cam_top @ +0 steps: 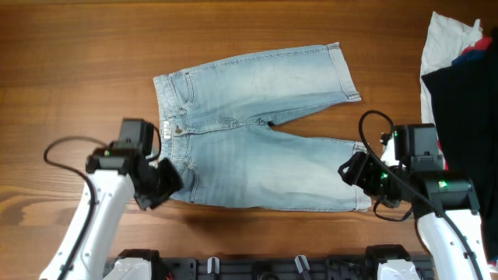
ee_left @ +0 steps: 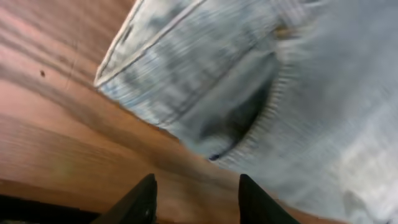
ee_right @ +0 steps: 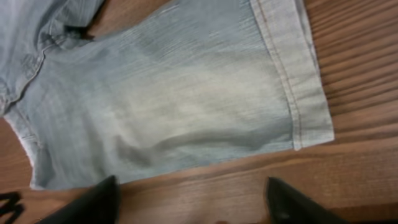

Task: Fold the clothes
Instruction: 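Grasp the bottom corners of the shorts with both grippers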

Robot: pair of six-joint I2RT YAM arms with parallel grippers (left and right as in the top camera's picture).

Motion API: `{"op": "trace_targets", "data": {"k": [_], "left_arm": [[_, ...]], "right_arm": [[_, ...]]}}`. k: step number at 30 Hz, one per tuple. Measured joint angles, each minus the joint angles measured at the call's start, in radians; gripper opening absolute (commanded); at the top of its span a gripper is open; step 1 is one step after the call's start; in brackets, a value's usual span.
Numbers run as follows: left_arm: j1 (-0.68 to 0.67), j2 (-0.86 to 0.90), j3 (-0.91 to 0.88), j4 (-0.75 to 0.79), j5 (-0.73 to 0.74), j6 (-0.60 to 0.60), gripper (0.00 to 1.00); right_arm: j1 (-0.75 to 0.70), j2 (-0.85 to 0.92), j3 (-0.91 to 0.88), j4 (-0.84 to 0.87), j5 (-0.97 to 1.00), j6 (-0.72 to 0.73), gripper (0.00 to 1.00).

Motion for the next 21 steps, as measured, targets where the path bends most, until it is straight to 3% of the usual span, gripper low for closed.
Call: {"op": "trace_targets", "data": {"k": [7,13,21], "left_arm": [[0.000,-0.008,-0.161,0.158,0.006,-0.197,0.41],[-0.001,-0.008,-0.169,0.214,-0.066,-0.237,0.53],[-0.001,-0.008,-0.231,0.303,-0.121,-0.245,0.51]], "right_arm": [[0.000,0.000,-0.001,-0.019,-0.016,0.006,1.00],[0.000,0.000,-0.002,-0.023,-0.037,0.025,1.00],[0.000,0.000,-0.002,-0.023,-0.040,0.055,1.00]]}}
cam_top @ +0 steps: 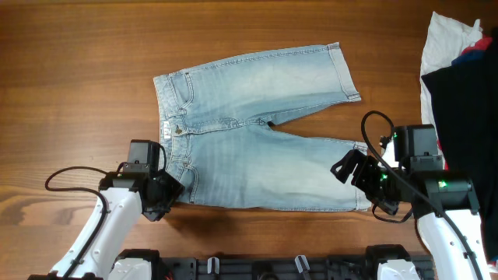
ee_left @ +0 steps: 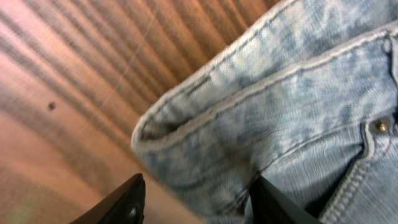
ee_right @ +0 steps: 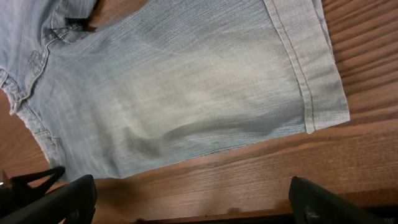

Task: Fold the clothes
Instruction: 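Grasp the bottom corners of the shorts with both grippers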

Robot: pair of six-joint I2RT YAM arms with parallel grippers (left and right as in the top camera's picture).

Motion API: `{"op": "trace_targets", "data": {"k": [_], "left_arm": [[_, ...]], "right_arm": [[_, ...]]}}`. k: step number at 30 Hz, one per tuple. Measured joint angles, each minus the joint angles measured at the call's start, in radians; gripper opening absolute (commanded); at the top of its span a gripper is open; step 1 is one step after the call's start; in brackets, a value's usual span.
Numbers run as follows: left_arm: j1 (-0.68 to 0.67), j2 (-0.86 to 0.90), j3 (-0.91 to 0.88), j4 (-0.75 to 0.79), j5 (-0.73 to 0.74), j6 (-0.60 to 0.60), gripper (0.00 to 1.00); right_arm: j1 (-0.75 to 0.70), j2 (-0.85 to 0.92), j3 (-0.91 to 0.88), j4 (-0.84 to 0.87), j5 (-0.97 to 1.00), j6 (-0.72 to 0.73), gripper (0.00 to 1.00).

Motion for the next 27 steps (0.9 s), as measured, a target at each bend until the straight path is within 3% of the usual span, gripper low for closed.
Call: {"op": "trace_targets", "data": {"k": [4,5,13,21,23,25,27], "left_arm": [[0.000,-0.001,-0.039,0.080,-0.002,-0.012,0.09],[0.000,-0.001,-0.042,0.089,-0.001,-0.012,0.04],[-0.003,-0.002,-0.043,0.101,0.014,-0.013,0.04],[-0.003,-0.002,-0.024,0.102,0.021,0.014,0.04],[-0.003,-0.002,-0.023,0.097,0.021,0.017,0.04],[-0.003,-0.004,-0.015,0.062,0.010,0.021,0.04],[-0.004,-0.004,-0.014,0.042,-0.002,0.024,0.04]], "right_arm": [[0.000,0.000,0.000,-0.019,0.000,0.002,1.00],[0.000,0.000,0.000,-0.027,0.000,0.006,1.00],[0.000,0.000,-0.017,-0.027,-0.001,0.090,0.99],[0.000,-0.001,-0.225,0.075,-0.011,0.258,0.92],[0.000,-0.001,-0.250,0.108,-0.011,0.297,0.85],[0.000,-0.001,-0.280,0.150,-0.011,0.359,0.68],[0.000,-0.003,-0.315,0.224,-0.011,0.403,0.64]]}}
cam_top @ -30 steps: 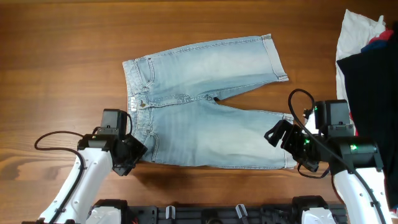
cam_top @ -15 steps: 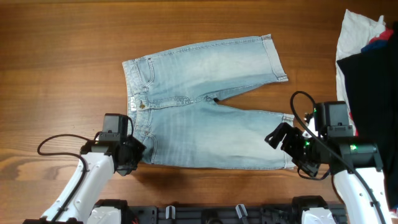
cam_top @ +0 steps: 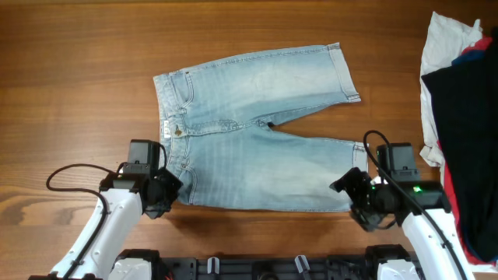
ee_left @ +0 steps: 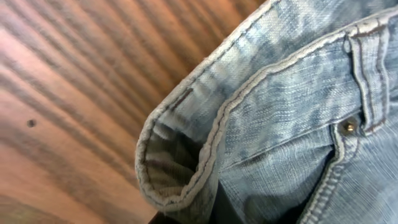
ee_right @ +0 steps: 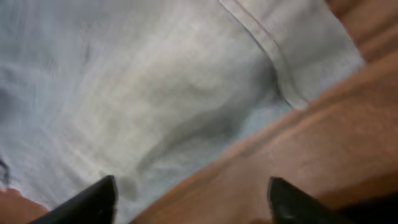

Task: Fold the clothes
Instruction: 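Grasp the bottom corners of the shorts with both grippers, then lift and fold the shorts upward in half with both grippers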

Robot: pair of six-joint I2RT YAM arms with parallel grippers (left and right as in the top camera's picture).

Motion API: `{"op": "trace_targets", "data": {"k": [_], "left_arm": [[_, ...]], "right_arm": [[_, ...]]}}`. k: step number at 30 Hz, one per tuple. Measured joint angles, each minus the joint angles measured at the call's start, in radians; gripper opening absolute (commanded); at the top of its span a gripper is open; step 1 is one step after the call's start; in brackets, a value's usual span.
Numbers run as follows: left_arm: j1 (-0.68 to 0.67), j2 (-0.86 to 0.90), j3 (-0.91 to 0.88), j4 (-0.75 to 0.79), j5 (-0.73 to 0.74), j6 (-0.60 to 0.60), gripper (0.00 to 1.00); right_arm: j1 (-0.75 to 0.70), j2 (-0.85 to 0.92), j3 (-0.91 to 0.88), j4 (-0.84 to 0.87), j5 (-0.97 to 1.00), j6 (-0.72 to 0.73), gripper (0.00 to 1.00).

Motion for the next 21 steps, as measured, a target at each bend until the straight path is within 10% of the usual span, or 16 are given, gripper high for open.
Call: {"op": "trace_targets", "data": {"k": [8,21], "left_arm": [[0.000,0.000,0.000,-0.014,-0.020,0.001,0.04],[0.000,0.000,0.001,-0.054,-0.045,0.007,0.04]], "right_arm": [[0.000,0.000,-0.159,0.104,0.000,0.129,0.63],[0.000,0.021,-0.216,0.178,0.023,0.223,0.10]]}}
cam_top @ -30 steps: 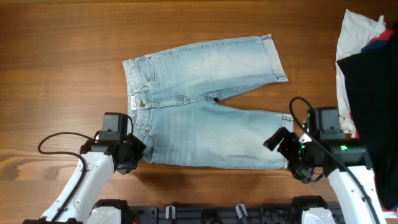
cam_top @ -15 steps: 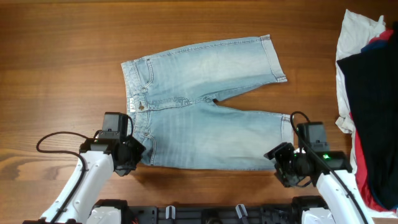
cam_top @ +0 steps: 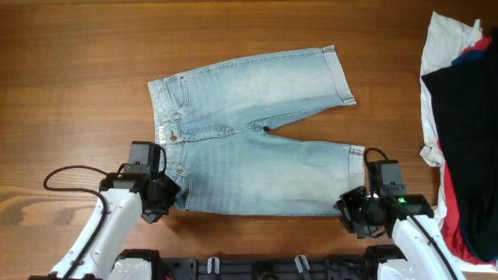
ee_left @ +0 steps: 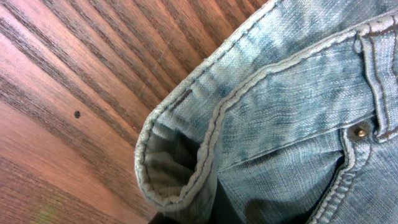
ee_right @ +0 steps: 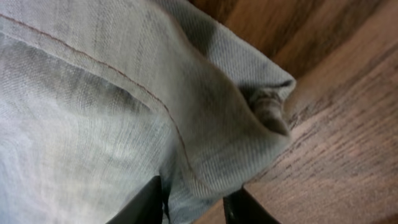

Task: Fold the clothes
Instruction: 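Lift and fold the shorts upward in half with both grippers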

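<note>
Light-blue denim shorts lie flat on the wooden table, waistband to the left, both legs pointing right. My left gripper sits at the near waistband corner and is shut on it. In the left wrist view that waistband corner is bunched up, and it hides the left gripper. My right gripper is at the near leg's hem corner. In the right wrist view the folded hem is pinched between the right gripper's dark fingers.
A pile of white, black and red clothes lies along the right edge of the table. A black rail runs along the front edge between the two arm bases.
My right gripper, open beside the near leg's hem before, is now shut on the hem corner. The shorts have shifted slightly left and away. The left gripper still holds the waistband corner.
Both grippers were open near the shorts' front edge, the left by the waistband, the right by the near hem. Then the left straddled the waistband corner and later was shut on it. The right moved in nearer the hem and now grips it.
</note>
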Robot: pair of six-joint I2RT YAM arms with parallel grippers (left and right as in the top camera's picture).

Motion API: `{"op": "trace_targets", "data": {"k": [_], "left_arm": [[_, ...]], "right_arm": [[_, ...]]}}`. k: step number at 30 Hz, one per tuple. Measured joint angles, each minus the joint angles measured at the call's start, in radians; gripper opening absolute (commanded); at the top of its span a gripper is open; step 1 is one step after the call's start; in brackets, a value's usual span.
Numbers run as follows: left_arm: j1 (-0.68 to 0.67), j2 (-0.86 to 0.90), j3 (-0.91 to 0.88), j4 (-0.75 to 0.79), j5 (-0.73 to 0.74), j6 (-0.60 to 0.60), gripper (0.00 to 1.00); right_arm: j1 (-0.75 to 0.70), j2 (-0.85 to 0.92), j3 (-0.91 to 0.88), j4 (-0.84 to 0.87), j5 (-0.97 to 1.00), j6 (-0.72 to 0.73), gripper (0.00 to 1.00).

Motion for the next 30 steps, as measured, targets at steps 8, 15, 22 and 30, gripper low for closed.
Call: {"op": "trace_targets", "data": {"k": [8,15,22,30], "left_arm": [[0.000,-0.006,0.011,-0.040,0.000,0.001,0.04],[-0.001,-0.121,0.262,-0.353,0.000,0.077,0.04],[-0.005,-0.237,0.395,-0.521,0.005,0.093,0.04],[-0.006,-0.338,0.402,-0.425,0.022,0.095,0.04]], "right_arm": [[0.001,0.062,0.004,0.053,0.005,-0.064,0.04],[0.003,0.071,0.340,-0.235,0.119,-0.222,0.04],[0.008,0.061,0.651,-0.448,0.182,-0.328,0.04],[0.009,0.068,0.831,-0.401,0.188,-0.552,0.04]]}}
